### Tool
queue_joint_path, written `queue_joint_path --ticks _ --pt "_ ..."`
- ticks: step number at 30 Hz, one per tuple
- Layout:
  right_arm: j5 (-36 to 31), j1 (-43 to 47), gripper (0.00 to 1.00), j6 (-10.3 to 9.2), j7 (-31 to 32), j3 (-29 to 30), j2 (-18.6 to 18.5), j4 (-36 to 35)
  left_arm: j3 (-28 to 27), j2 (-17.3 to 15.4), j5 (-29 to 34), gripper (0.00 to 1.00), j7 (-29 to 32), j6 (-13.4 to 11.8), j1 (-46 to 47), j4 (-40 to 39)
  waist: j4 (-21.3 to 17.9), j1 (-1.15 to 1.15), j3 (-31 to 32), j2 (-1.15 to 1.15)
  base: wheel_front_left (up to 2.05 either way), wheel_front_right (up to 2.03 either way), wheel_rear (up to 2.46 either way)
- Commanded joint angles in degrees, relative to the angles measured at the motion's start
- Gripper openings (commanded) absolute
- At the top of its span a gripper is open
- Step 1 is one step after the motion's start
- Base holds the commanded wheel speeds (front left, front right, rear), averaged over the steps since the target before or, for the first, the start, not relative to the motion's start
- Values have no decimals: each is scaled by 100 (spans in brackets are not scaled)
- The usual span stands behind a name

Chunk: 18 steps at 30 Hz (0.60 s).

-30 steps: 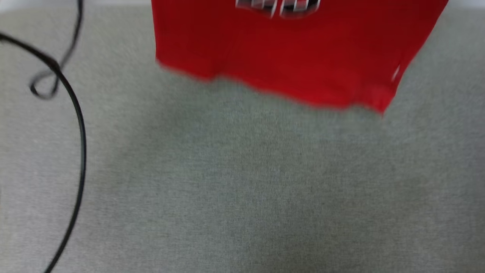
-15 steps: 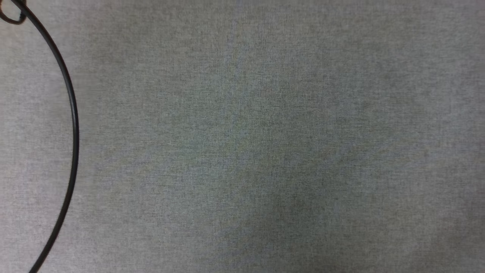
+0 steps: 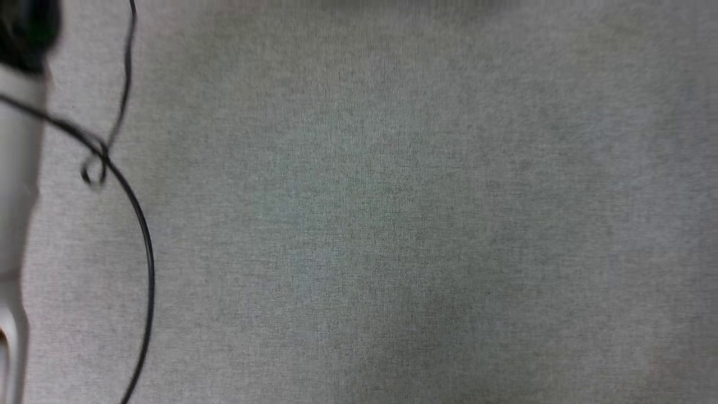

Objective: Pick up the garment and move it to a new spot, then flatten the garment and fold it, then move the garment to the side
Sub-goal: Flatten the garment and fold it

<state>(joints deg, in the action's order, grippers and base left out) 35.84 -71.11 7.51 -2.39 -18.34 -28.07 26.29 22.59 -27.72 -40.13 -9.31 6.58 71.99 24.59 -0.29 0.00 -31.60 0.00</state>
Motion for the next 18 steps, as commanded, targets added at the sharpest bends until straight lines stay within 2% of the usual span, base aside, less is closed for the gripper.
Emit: queue_joint_path --ticks 1,8,11,18 --pt "65 384 0 -4 -111 -64 -24 -88 -24 -48 -54 0 -90 -75 -430 -137 -25 0 299 0 0 0 0" --pt "233 1984 0 -4 -301 -146 -31 -440 -130 -228 -316 0 -240 -480 -2318 -931 -44 0 955 0 0 0 0" --pt "188 2703 0 -4 -297 -84 13 -650 -171 -328 -408 0 -241 -703 -3108 -1321 -54 0 1240 0 0 0 0" --pt "93 4050 0 -5 -246 168 103 -1049 -234 -497 -668 0 -231 -1038 -4554 -1920 -86 0 1769 0 0 0 0"
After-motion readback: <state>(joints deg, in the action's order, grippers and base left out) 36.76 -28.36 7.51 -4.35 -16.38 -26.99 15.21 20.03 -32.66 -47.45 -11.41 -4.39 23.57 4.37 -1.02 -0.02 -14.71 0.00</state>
